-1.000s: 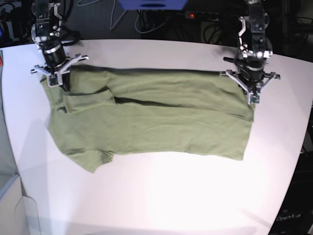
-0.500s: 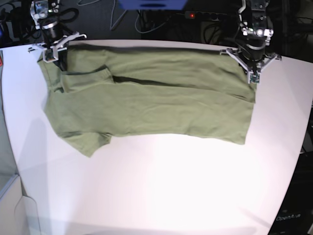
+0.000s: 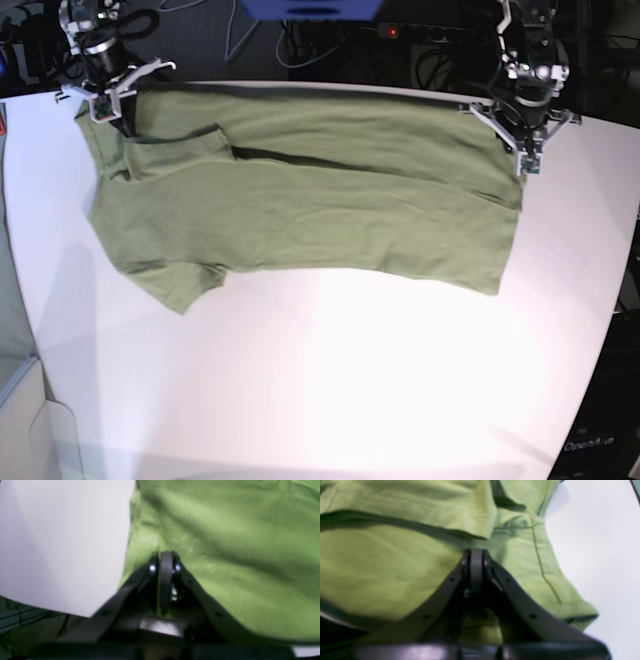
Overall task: Fold the T-shirt properly
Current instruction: 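Drag the folded shirt toward the robot with both grippers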
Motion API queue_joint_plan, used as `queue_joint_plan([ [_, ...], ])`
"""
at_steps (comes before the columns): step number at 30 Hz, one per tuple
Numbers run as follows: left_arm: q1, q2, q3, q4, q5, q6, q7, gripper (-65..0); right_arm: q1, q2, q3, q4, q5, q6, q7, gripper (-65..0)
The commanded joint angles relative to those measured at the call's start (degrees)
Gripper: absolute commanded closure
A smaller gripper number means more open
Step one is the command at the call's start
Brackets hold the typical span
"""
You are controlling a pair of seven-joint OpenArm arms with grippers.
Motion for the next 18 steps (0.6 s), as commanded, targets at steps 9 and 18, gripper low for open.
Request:
queue_joint_plan([
  [9, -2.0, 0.3, -2.1, 1.9, 1.1, -0.1, 6.1, -1.1, -0.6, 0.9, 0.7, 6.8, -0.2, 0.7, -0.2, -0.1],
  [18, -1.2, 3.3, -2.1, 7.8, 1.1, -0.1, 5.9, -1.1, -0.2, 1.5, 0.8, 8.2, -0.2, 0.7, -0.2, -0.1],
])
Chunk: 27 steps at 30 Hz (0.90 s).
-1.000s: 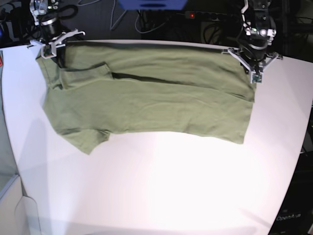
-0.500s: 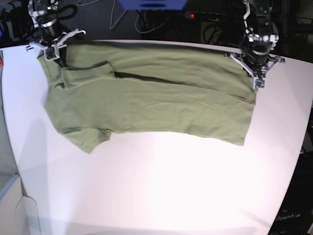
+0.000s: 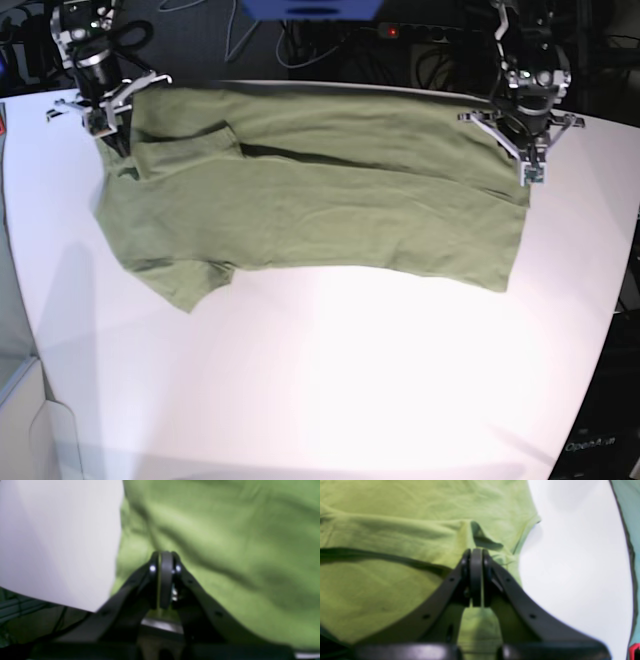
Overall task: Fold the T-shirt properly
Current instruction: 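Drag the folded shirt toward the robot with both grippers, then open both grippers and move the right gripper to the shirt's hem corner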
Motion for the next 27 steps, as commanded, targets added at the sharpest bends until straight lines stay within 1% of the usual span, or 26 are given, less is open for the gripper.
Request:
queue_joint_plan([
  [1, 0.2, 0.4, -0.1, 1.9, 0.5, 0.1, -1.2, -1.1, -0.3, 1.1, 0.5, 1.7, 0.3, 0.4, 1.4, -0.1],
  [5, 0.0, 0.7, -0.1, 4.0, 0.6, 0.1, -1.0, -1.1, -0.3, 1.4, 1.6, 3.7, 0.3, 0.4, 1.0, -0.1],
  [9, -0.1, 0.6, -0.2, 6.6, 0.3, 0.2, -1.4, -1.4, -0.1, 1.4, 4.0, 5.6, 0.3, 0.4, 1.0, -0.7],
  [11, -1.2, 0.6, -1.5, 7.7, 0.2, 0.2, -1.5, -1.5, 1.4, 1.5, 4.5, 6.7, 0.3, 0.4, 0.8, -0.9],
  [13, -3.4, 0.8, -3.9, 8.2, 0.2, 0.2, -1.3, -1.5, 3.2, 2.0, 4.5, 7.0, 0.3, 0.5, -1.0, -2.2],
  [14, -4.3, 1.0, -5.0, 8.2, 0.2, 0.2, -1.3, -1.5, 4.6, 2.8, 4.5, 7.7, 0.3, 1.1, -2.6, -4.8],
  [16, -6.2, 1.5, -7.2, 8.2, 0.1, 0.0, -1.4, -1.7, 8.2, 3.4, 4.5, 8.4, 0.5, 4.2, -7.7, -10.6],
  [17, -7.0, 1.5, -7.8, 8.1, 0.1, -0.7, -1.4, -1.9, 10.5, 3.4, 4.5, 8.5, 0.5, 6.5, -9.9, -13.3],
  [18, -7.7, 1.4, -8.4, 8.0, 0.1, -2.3, -1.2, -3.5, 13.3, 3.3, 4.5, 8.6, 0.4, 9.3, -12.7, -16.2],
  [19, -8.7, 1.4, -9.2, 7.9, 0.1, -4.2, -1.0, -6.6, 16.1, 3.3, 4.5, 8.5, 0.3, 11.5, -16.1, -18.9],
  [20, -9.7, 1.4, -10.3, 7.8, 0.1, -5.9, -1.0, -11.5, 19.4, 3.3, 4.3, 8.4, 0.3, 13.9, -19.8, -20.9],
  [22, -11.6, 1.7, -12.0, 7.6, 0.7, -7.6, -0.8, -21.7, 25.1, 3.1, 4.1, 7.7, 0.3, 17.9, -26.9, -23.1],
  [23, -12.0, 2.0, -12.2, 7.6, 0.8, -7.9, -0.8, -27.1, 27.8, 3.1, 4.0, 7.5, 0.3, 19.4, -29.8, -23.2],
  [25, -12.2, 2.0, -12.3, 7.8, 0.8, -7.9, -0.8, -34.1, 32.1, 2.9, 3.4, 6.2, 0.3, 22.3, -34.4, -23.2],
  [27, -12.2, 1.9, -12.3, 7.7, 0.8, -7.9, -0.8, -39.1, 37.1, 2.3, 3.3, 4.0, 0.3, 25.5, -37.4, -23.4],
])
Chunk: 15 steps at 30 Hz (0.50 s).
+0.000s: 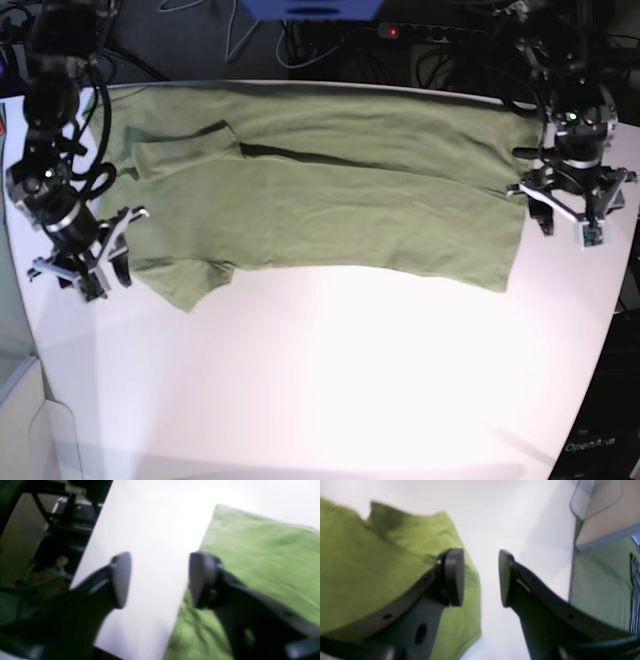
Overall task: Fold the T-shirt properly
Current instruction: 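Open both grippers and move the right gripper to the shirt's hem corner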
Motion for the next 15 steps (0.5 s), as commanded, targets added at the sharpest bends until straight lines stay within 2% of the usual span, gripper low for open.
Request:
queue_joint_plan([
  [1, -0.3, -0.4, -0.2, 0.9, -0.1, 0.6, -1.0, -39.9, 3.1, 0.4, 0.0, -1.0, 0.3, 1.1, -0.5, -23.6],
  [4, -0.2, -0.3, -0.2, 0.9, -0.1, 0.6, -1.0, -39.9, 9.6, 0.4, -0.7, -7.6, 0.3, 1.5, -4.0, -32.4],
  [7, -0.1, -0.4, -0.2, 0.9, -0.1, 0.7, -1.0, -39.9, 14.1, 0.4, -1.7, -14.1, 0.5, 1.5, -4.4, -39.9],
  [11, -0.2, -0.7, -0.2, 1.1, -0.1, 0.7, -1.0, -39.9, 18.9, -1.6, -1.4, -20.0, 0.5, 1.5, -4.3, -40.2],
  [15, -0.3, -0.7, -0.2, 1.3, 1.4, 0.7, -1.0, -39.9, 21.2, -5.0, 3.2, -24.4, 0.5, 1.5, -4.8, -40.0],
])
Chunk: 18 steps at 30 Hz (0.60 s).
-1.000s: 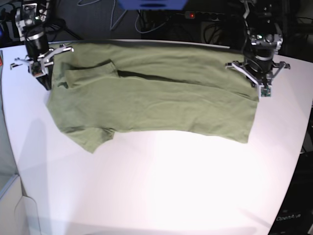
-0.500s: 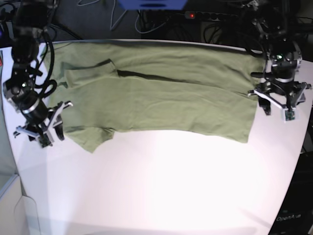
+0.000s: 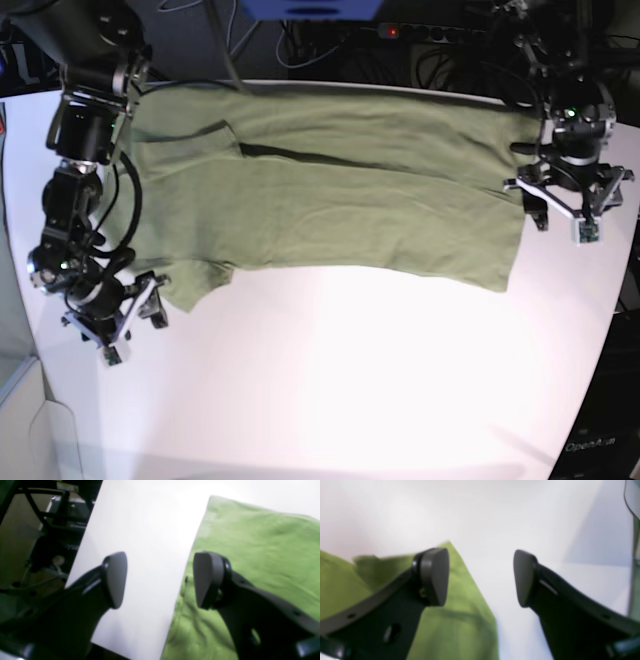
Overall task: Fold the T-shirt properly
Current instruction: 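Open both grippers and move the right gripper to the shirt's hem corner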
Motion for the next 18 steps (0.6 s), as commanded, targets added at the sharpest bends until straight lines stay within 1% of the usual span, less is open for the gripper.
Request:
queue_joint_plan([
  [1, -0.6, -0.3, -0.2, 1.2, 1.7, 0.3, -1.3, -39.9, 1.7, 0.2, 1.4, -0.4, 0.2, -0.2, 0.7, -40.0],
  [3, -0.7, 0.0, 0.0, 1.2, 4.0, 0.0, -1.3, -39.9, 2.5, -0.2, 2.1, -2.8, 0.2, -0.2, 0.9, -40.0],
  [5, -0.7, 0.0, 0.1, 1.2, 4.7, 0.0, -1.3, -39.9, 3.3, -0.3, 2.2, -5.5, 0.2, -0.2, 1.2, -40.0],
  [7, -1.1, 0.0, 0.1, 1.3, 4.8, 0.0, -1.3, -39.9, 4.3, -0.3, 2.2, -8.6, 0.3, -0.2, 1.6, -40.0],
  [11, -1.7, 0.0, -0.1, 1.3, 5.0, 0.0, -1.3, -39.9, 4.6, -0.3, 2.2, -12.5, 0.3, -0.2, 5.2, -40.0],
  [18, -1.8, 0.0, 0.0, 1.2, 5.0, 0.0, -1.3, -39.9, 4.6, -0.3, 2.2, -17.2, 0.3, -0.2, 6.5, -40.0],
])
